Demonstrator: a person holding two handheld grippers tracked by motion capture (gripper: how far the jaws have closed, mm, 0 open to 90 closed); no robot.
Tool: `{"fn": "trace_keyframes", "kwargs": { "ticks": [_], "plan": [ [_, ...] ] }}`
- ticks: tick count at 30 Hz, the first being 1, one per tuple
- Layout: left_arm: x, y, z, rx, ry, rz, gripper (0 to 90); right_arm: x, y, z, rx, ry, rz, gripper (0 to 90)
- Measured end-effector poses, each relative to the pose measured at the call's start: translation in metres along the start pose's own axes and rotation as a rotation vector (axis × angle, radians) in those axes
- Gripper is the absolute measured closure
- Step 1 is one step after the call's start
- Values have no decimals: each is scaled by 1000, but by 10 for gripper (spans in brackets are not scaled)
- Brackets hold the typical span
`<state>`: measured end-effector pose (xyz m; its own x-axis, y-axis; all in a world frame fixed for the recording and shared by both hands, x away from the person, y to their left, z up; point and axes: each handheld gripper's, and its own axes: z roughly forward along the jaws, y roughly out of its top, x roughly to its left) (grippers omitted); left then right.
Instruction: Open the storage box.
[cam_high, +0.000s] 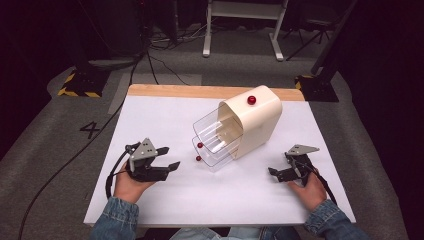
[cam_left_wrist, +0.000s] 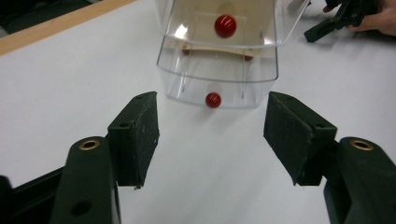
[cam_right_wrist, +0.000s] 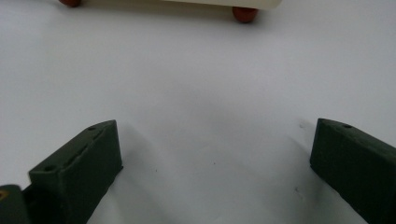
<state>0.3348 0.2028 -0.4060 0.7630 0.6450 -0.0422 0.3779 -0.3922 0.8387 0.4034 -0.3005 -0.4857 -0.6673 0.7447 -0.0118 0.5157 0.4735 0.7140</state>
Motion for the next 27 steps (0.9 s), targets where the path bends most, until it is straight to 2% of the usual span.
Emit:
{"fn": "trace_keyframes", "kwargs": {
  "ticks": [4,5,7,14,15,17,18,19,22,27],
  "plan": [
    [5,-7,-7,28,17,-10,317,0,0,0,0,0,0,20],
    [9,-13,-11,45,41,-16,314,0,0,0,0,-1,0,20],
    [14,-18,-13,63,53,-35,299,0,0,0,0,-1,0,20],
    [23,-34,-14,131,96,-59,274,0,0,0,0,-1,-1,20],
    [25,-41,-12,164,111,-73,271,0,0,0,0,-1,-1,20],
    [27,-46,-10,204,131,-70,268,0,0,0,1,-1,-1,20],
    [27,-46,-10,204,131,-70,268,0,0,0,0,-1,-1,20],
    [27,-51,-8,237,139,-70,269,0,0,0,0,-1,-1,20],
    [30,-58,-5,274,139,-89,261,0,0,0,0,-1,-1,20],
    [30,-68,-3,294,150,-76,256,0,0,0,0,-1,-1,20]
  ]
}}
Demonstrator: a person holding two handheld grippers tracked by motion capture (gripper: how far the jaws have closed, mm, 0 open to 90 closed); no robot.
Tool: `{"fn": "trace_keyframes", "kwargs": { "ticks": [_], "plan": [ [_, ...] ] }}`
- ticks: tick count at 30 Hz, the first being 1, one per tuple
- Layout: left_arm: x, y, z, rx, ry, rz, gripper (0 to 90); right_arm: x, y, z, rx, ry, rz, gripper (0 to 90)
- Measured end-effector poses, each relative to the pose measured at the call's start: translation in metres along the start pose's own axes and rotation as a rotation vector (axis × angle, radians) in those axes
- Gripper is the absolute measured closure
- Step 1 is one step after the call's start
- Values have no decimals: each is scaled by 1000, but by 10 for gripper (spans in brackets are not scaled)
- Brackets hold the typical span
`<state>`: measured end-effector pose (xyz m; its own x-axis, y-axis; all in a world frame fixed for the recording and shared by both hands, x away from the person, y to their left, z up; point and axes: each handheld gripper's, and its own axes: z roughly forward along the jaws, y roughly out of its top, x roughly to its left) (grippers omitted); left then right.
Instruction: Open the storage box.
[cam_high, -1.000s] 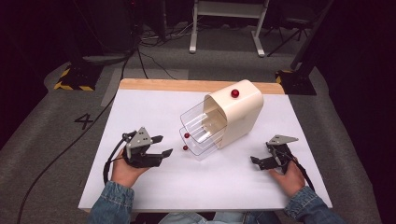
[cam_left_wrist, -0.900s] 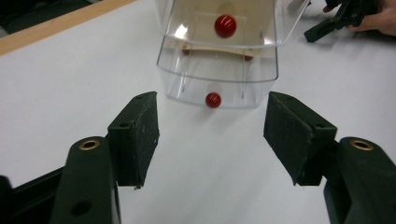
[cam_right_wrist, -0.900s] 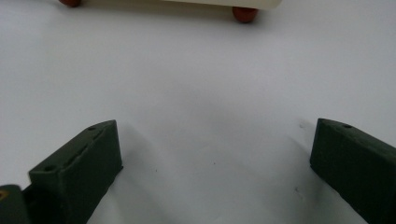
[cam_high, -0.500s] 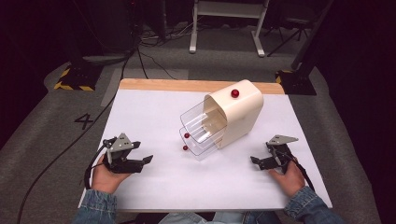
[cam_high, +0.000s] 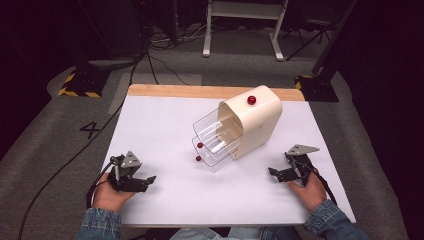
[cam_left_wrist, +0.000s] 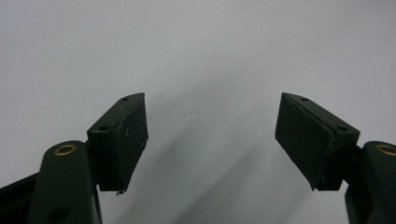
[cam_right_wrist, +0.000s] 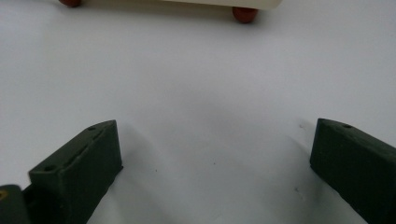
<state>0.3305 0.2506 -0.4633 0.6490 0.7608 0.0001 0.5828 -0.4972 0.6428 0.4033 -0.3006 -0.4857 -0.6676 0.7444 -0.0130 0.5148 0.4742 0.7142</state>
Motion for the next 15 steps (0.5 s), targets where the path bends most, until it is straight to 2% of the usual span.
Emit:
{"fn": "trace_keyframes", "kwargs": {
  "ticks": [1,4,6,7,9,11,15],
  "plan": [
    [0,-4,4,13,11,7,256,0,0,0,0,0,0,20],
    [-2,-6,8,16,9,16,255,0,0,0,0,-1,0,21],
    [2,-10,10,-18,-3,12,232,0,0,0,0,-1,0,21],
    [3,-12,12,-39,-9,-10,204,0,0,0,0,-1,0,21],
    [7,-14,12,-45,-38,-8,167,0,0,0,0,0,0,21],
    [4,-14,13,-39,-24,3,152,0,0,0,0,-1,0,21],
    [4,-14,13,-41,-21,4,152,0,0,0,-1,-1,1,21]
  ]
}}
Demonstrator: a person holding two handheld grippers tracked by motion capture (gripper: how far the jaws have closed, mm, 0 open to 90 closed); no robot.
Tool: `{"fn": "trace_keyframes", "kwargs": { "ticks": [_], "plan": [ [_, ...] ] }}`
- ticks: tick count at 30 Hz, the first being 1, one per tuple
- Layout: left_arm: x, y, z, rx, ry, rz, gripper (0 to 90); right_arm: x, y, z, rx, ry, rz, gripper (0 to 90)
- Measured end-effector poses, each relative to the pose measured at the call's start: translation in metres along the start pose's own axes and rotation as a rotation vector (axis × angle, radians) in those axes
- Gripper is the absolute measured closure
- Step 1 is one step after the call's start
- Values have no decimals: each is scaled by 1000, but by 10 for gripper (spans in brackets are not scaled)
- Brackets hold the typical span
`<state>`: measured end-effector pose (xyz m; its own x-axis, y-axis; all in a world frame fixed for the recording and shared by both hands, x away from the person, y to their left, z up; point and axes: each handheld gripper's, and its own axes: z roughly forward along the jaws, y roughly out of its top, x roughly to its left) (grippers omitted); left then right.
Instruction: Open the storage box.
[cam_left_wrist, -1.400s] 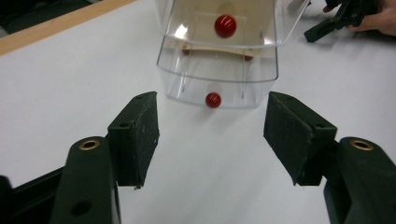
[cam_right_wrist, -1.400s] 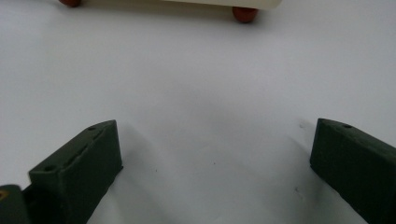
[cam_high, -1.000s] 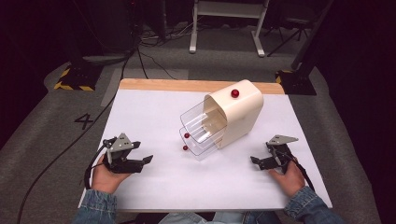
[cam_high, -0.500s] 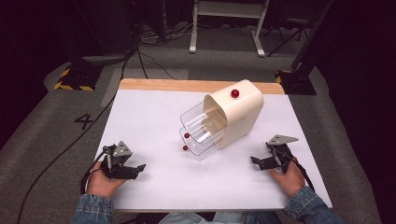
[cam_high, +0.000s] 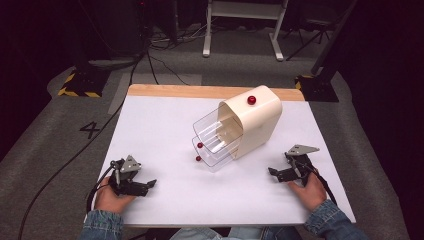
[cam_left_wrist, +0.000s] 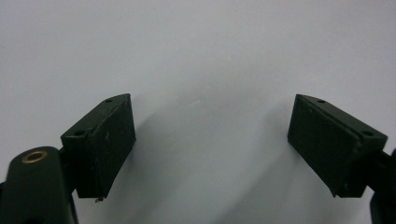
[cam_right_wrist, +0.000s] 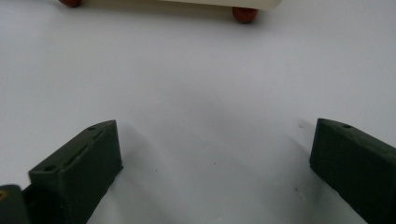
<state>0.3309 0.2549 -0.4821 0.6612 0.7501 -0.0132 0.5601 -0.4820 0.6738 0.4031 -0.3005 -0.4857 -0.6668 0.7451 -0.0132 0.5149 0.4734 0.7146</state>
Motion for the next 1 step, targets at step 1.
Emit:
{"fn": "trace_keyframes", "kwargs": {
  "ticks": [1],
  "plan": [
    [0,0,0,0,0,0,152,0,0,0,0,0,0,21]
  ]
}}
